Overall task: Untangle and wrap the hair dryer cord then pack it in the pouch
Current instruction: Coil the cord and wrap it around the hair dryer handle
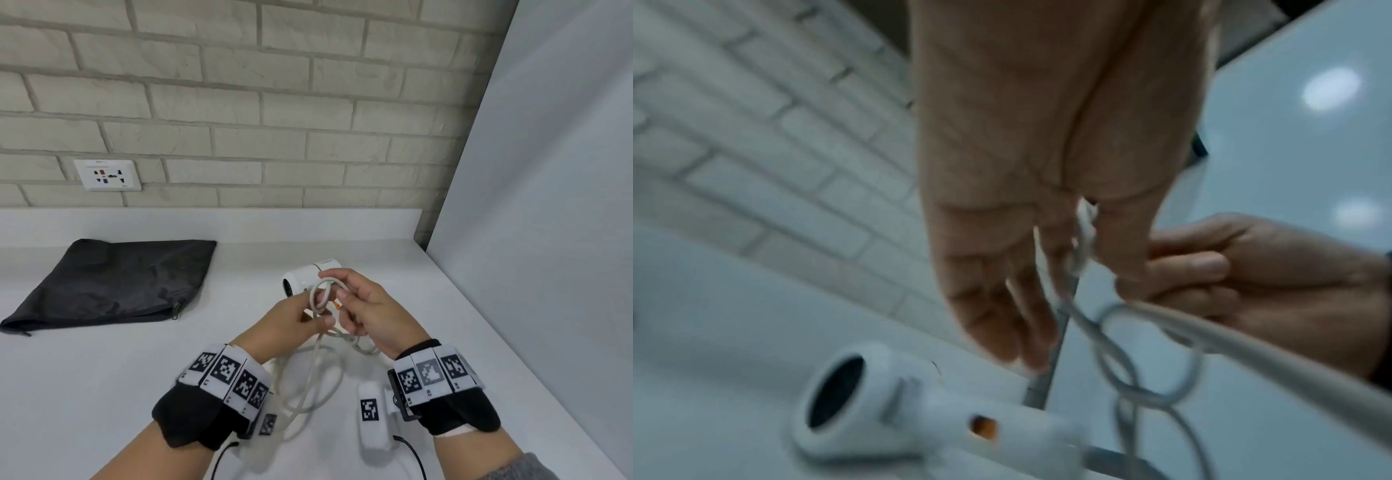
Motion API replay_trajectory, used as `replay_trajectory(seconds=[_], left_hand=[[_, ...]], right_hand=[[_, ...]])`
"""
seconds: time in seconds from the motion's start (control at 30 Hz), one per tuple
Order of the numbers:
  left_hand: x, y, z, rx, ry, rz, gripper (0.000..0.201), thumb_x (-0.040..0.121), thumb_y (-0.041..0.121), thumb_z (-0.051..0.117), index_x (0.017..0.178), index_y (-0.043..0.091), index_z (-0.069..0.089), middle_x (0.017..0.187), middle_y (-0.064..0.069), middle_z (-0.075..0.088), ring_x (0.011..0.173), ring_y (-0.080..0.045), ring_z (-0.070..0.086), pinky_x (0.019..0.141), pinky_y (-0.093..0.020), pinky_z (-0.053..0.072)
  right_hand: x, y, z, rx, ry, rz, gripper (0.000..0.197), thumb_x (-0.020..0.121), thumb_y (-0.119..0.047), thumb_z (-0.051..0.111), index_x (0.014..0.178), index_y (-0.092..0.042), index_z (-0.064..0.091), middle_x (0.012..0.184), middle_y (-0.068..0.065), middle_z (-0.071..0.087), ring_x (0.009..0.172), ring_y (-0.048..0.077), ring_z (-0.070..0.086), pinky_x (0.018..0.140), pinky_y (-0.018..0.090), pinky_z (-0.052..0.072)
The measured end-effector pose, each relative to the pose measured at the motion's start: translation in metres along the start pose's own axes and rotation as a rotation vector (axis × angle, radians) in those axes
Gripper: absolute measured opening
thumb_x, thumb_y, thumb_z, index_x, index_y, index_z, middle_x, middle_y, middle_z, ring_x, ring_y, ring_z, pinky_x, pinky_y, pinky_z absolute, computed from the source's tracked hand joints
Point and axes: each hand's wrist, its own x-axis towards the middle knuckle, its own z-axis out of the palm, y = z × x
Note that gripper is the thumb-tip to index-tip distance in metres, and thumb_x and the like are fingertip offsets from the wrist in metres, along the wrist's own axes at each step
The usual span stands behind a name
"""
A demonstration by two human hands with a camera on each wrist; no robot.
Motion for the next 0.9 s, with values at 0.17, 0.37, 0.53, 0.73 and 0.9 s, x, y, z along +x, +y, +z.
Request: replay_trajectory(seconds=[0.17, 0.37, 0.53, 0.73, 0.9], left_hand=[[0.002, 0.002, -0.001, -0.433, 0.132, -0.017, 0.022, 0.084, 0.007, 0.063, 0.095, -0.010, 0.054, 0.078, -0.020, 0.062, 0.065, -0.022, 0.067, 0.061, -0.030, 0.058], [0.001, 0.000, -0.003, -0.438, 0.008, -0.017, 0.012, 0.085, 0.000, 0.060, 0.095, 0.006, 0.062, 0.079, -0.012, 0.066, 0.067, -0.020, 0.067, 0.060, -0.026, 0.056], [0.003, -0.002, -0.007, -0.375, 0.054, -0.065, 0.013, 0.090, 0.007, 0.053, 0.079, 0.014, 0.056, 0.067, 0.001, 0.052, 0.058, -0.009, 0.047, 0.051, -0.019, 0.036], [0.003, -0.010, -0.022, -0.693, -0.027, -0.111, 0.025, 0.089, 0.004, 0.052, 0.071, 0.011, 0.066, 0.062, 0.002, 0.059, 0.057, -0.008, 0.055, 0.054, -0.018, 0.047], [0.003, -0.016, -0.031, -0.800, 0.032, -0.173, 0.031, 0.094, 0.018, 0.044, 0.065, 0.012, 0.053, 0.054, 0.003, 0.050, 0.061, -0.014, 0.053, 0.057, -0.021, 0.053]], right_hand=[[0.001, 0.000, -0.005, 0.327, 0.068, 0.032, 0.027, 0.097, -0.010, 0.035, 0.116, -0.012, 0.054, 0.083, 0.005, 0.055, 0.064, 0.016, 0.063, 0.049, 0.024, 0.051], [0.004, 0.010, -0.007, -0.150, -0.178, 0.130, 0.033, 0.088, 0.000, 0.052, 0.107, -0.027, 0.059, 0.087, 0.002, 0.064, 0.059, 0.010, 0.060, 0.061, 0.021, 0.052], [0.010, 0.018, -0.001, -0.361, -0.216, 0.131, 0.020, 0.081, -0.005, 0.065, 0.078, -0.024, 0.064, 0.075, -0.004, 0.062, 0.071, 0.007, 0.057, 0.079, 0.026, 0.048], [0.009, 0.027, -0.008, 0.115, 0.131, 0.131, 0.018, 0.090, -0.002, 0.050, 0.074, -0.008, 0.056, 0.068, 0.007, 0.052, 0.047, 0.011, 0.056, 0.050, 0.019, 0.049], [0.012, 0.032, -0.019, 0.767, 0.451, 0.237, 0.026, 0.095, -0.009, 0.041, 0.071, -0.004, 0.049, 0.067, 0.007, 0.046, 0.039, 0.007, 0.044, 0.033, 0.016, 0.033]])
